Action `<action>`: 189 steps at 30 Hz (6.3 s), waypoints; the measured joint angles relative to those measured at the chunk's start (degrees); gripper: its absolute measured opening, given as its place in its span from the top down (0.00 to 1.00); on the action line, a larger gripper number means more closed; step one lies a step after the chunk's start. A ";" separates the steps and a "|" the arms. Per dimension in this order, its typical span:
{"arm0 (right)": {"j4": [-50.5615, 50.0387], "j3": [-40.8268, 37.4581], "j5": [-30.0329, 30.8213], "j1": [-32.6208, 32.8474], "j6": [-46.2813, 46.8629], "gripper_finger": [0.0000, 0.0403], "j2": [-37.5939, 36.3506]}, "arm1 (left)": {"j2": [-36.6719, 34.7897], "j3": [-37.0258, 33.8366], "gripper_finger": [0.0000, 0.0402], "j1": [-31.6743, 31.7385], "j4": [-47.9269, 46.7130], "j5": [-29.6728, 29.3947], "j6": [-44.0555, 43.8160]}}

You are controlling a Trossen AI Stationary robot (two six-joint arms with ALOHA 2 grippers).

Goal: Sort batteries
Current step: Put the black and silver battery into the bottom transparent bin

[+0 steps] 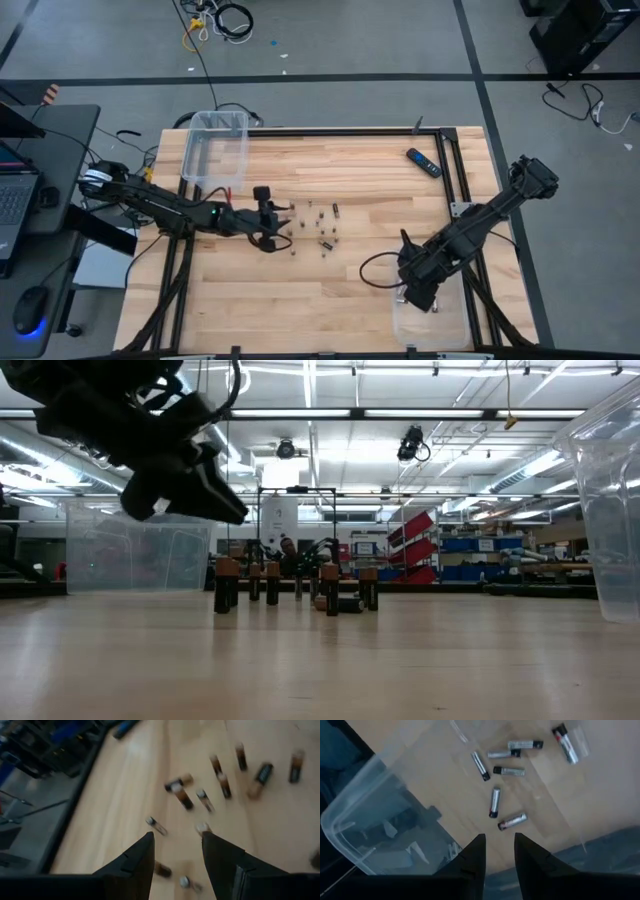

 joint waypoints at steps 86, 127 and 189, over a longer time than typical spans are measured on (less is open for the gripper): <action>1.85 0.00 10.13 -4.73 -8.23 0.78 -0.11 | 13.86 -11.91 0.59 13.92 26.41 21.88 1.42; 2.11 0.00 14.38 -4.71 -10.64 0.78 -0.11 | 9.57 -11.93 0.94 13.84 23.60 17.66 -1.41; 108.14 -0.02 73.52 -11.06 -118.41 0.78 23.96 | 1.29 -4.92 0.94 6.60 61.43 38.99 4.88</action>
